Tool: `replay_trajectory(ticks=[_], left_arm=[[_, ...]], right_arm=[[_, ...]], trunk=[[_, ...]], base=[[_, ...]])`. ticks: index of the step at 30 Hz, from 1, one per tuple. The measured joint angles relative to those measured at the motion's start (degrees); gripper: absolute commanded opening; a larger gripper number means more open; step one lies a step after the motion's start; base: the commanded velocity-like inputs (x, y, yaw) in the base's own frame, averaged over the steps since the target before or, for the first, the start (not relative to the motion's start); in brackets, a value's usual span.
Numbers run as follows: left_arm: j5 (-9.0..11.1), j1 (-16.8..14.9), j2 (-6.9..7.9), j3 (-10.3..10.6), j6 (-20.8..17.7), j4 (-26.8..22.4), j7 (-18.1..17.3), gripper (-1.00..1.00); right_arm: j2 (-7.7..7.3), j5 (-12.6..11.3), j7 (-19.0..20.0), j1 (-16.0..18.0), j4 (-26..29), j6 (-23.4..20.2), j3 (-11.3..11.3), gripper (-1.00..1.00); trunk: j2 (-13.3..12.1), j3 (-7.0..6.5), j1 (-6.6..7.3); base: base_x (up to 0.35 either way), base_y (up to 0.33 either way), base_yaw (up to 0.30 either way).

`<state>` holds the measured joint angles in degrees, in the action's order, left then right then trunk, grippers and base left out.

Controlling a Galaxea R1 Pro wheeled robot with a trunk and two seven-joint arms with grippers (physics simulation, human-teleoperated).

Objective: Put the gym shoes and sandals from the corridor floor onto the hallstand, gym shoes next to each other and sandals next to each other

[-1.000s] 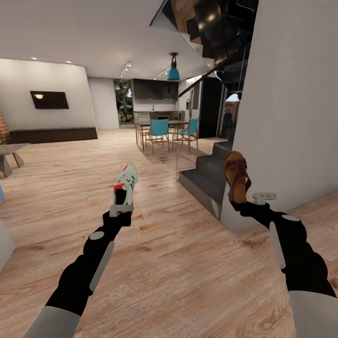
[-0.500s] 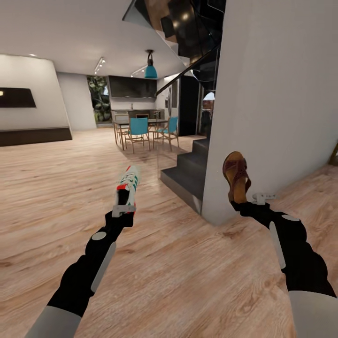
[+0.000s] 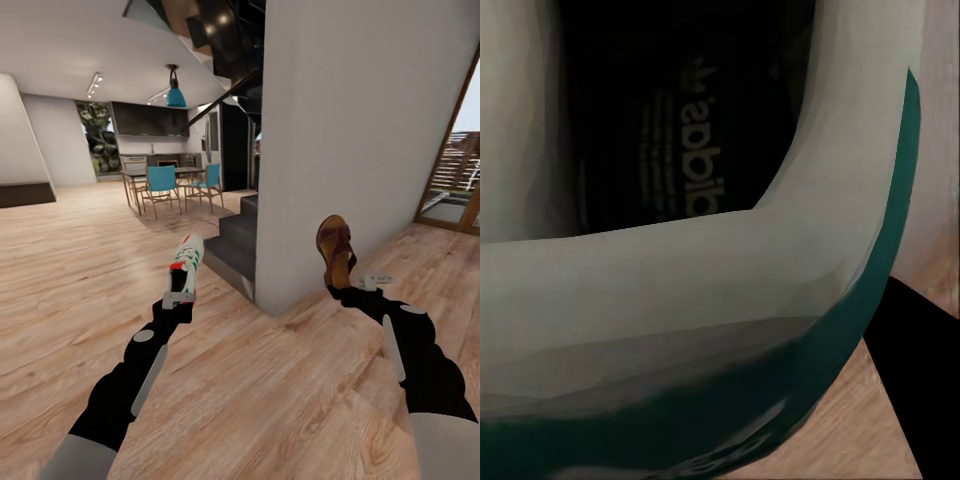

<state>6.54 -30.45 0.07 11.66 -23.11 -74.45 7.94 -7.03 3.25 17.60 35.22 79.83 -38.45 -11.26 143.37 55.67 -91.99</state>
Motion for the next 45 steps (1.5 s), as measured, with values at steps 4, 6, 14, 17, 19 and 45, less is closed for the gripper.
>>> replay_trajectory(ticks=[4,6,14,17,19,45], left_arm=[[0.0,0.0,0.0,0.0,0.0,0.0,0.0,-1.0],[0.0,0.0,0.0,0.0,0.0,0.0,0.0,-1.0],[0.0,0.0,-0.01,0.0,0.0,0.0,0.0,-1.0],[0.0,0.0,-0.01,0.0,0.0,0.0,0.0,-1.0],[0.0,0.0,-0.01,0.0,0.0,0.0,0.0,-1.0],[0.0,0.0,-0.01,0.0,0.0,0.0,0.0,-1.0]], right_arm=[[0.01,0.0,0.0,0.0,0.0,0.0,0.0,-1.0],[0.0,0.0,0.0,0.0,0.0,0.0,0.0,-1.0],[-0.01,0.0,0.0,0.0,0.0,0.0,0.0,-1.0],[-0.01,0.0,0.0,0.0,0.0,0.0,0.0,-1.0],[-0.01,0.0,0.0,0.0,0.0,0.0,0.0,-1.0],[0.01,0.0,0.0,0.0,0.0,0.0,0.0,-1.0]], trunk=[[0.0,0.14,0.0],[0.0,0.2,0.0],[0.0,0.47,0.0],[0.0,0.57,0.0],[0.0,0.63,0.0],[0.0,1.46,0.01]], base=[[0.007,-0.342,-0.284],[0.002,-0.3,-0.284],[0.0,-0.042,-0.284],[0.0,-0.001,-0.284],[0.0,0.0,-0.284],[0.041,0.0,-0.284]])
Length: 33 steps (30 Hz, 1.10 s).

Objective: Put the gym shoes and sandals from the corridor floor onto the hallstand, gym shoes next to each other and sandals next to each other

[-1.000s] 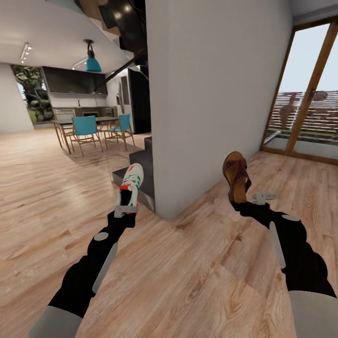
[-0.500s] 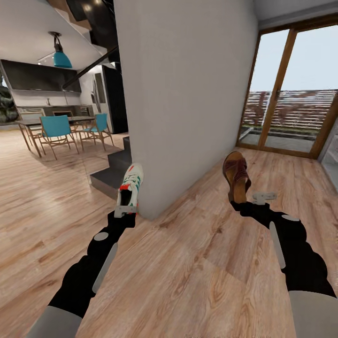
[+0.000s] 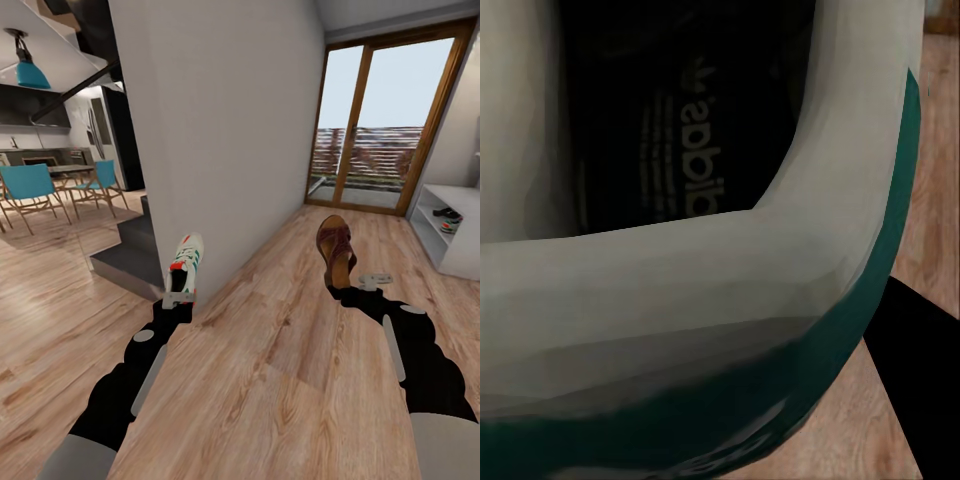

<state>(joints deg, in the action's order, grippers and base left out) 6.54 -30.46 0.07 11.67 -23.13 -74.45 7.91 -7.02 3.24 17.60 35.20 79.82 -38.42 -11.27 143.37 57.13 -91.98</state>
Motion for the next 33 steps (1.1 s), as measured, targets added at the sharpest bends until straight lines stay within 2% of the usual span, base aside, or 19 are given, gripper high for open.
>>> replay_trajectory(ticks=[29,33], left_arm=[[0.1,0.0,0.0,0.0,0.0,0.0,0.0,-1.0],[0.0,0.0,0.0,0.0,0.1,1.3,0.0,-1.0]], right_arm=[[-0.02,0.0,0.0,0.0,0.0,0.0,-0.1,-1.0],[-0.02,0.0,-0.1,0.0,-0.1,0.0,-0.1,-1.0]], trunk=[[0.0,0.34,0.02],[0.0,0.34,0.02]], base=[[0.334,0.0,-0.29],[0.347,0.0,-0.105]])
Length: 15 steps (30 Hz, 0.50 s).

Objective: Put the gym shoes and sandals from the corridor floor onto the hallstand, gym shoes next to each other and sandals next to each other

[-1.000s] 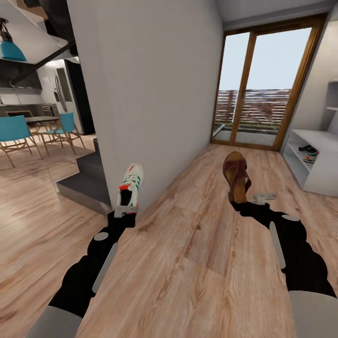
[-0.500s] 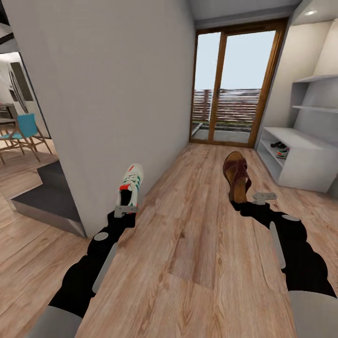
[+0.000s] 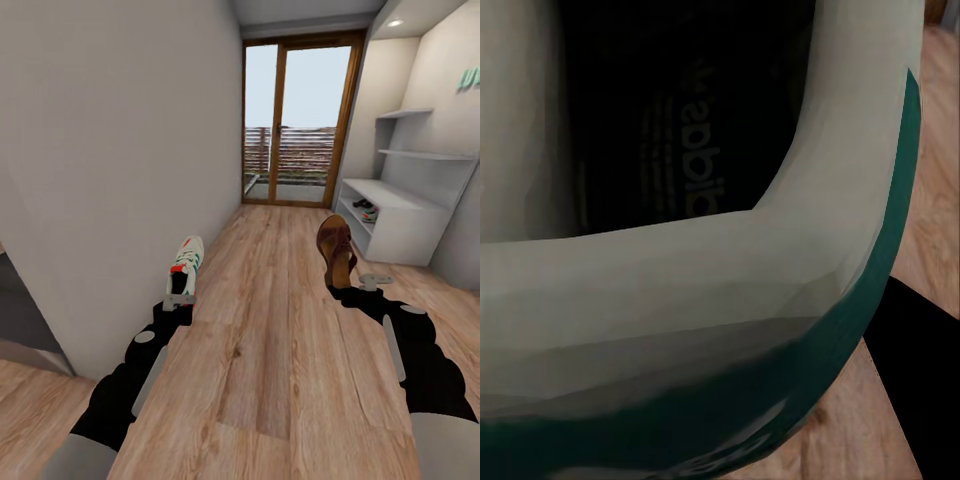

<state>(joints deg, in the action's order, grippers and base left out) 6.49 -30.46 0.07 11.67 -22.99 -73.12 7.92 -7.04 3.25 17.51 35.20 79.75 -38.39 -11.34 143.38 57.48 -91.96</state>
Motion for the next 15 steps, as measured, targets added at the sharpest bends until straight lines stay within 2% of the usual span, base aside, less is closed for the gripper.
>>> replay_trajectory(ticks=[15], left_arm=[[0.0,0.0,0.0,0.0,0.0,0.3,0.0,-1.0]], right_arm=[[0.0,-0.1,0.0,0.0,-0.1,0.1,0.1,-1.0]], trunk=[[0.0,0.0,0.0]], base=[[0.347,0.0,-0.004]])
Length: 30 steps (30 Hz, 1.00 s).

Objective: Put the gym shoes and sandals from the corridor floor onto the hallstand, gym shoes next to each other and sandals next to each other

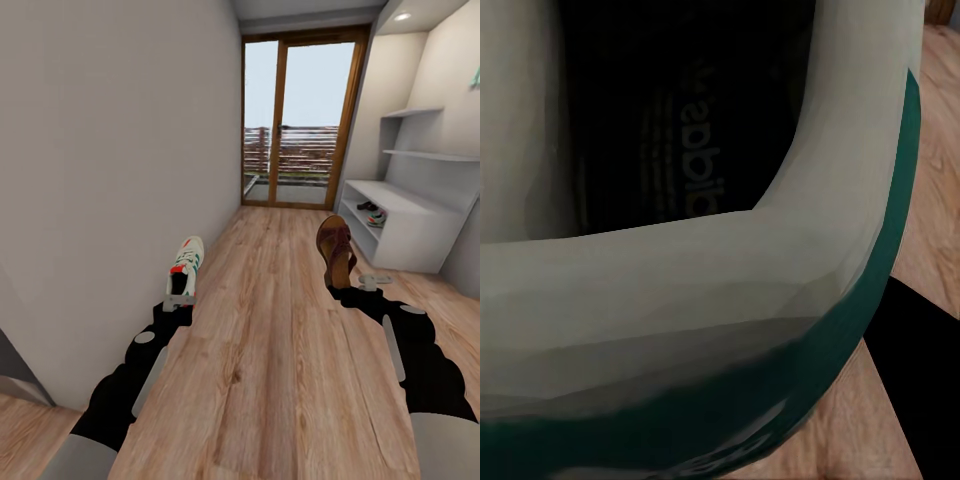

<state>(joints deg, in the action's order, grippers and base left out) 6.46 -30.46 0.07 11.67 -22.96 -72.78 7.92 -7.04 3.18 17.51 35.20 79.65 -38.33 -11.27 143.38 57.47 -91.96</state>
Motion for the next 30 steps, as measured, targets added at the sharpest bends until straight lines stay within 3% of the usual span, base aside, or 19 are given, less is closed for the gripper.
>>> replay_trajectory(ticks=[13,24,30], left_arm=[[0.0,0.0,0.0,0.0,0.0,0.0,0.0,-1.0],[0.0,0.0,0.0,0.0,0.0,0.0,0.0,-1.0],[0.0,0.0,0.0,0.0,0.0,0.0,0.0,-1.0]], right_arm=[[0.0,-0.1,0.1,0.0,0.2,-0.1,0.0,-1.0],[0.0,-0.1,0.1,0.0,0.2,-0.1,0.0,-1.0],[0.01,0.1,0.1,0.0,0.2,-0.1,0.1,-1.0]], trunk=[[0.0,0.0,0.0],[0.0,-0.07,0.0],[0.0,-0.12,0.0]], base=[[0.347,0.0,-0.002],[0.347,0.0,-0.225],[0.347,0.0,-0.05]])
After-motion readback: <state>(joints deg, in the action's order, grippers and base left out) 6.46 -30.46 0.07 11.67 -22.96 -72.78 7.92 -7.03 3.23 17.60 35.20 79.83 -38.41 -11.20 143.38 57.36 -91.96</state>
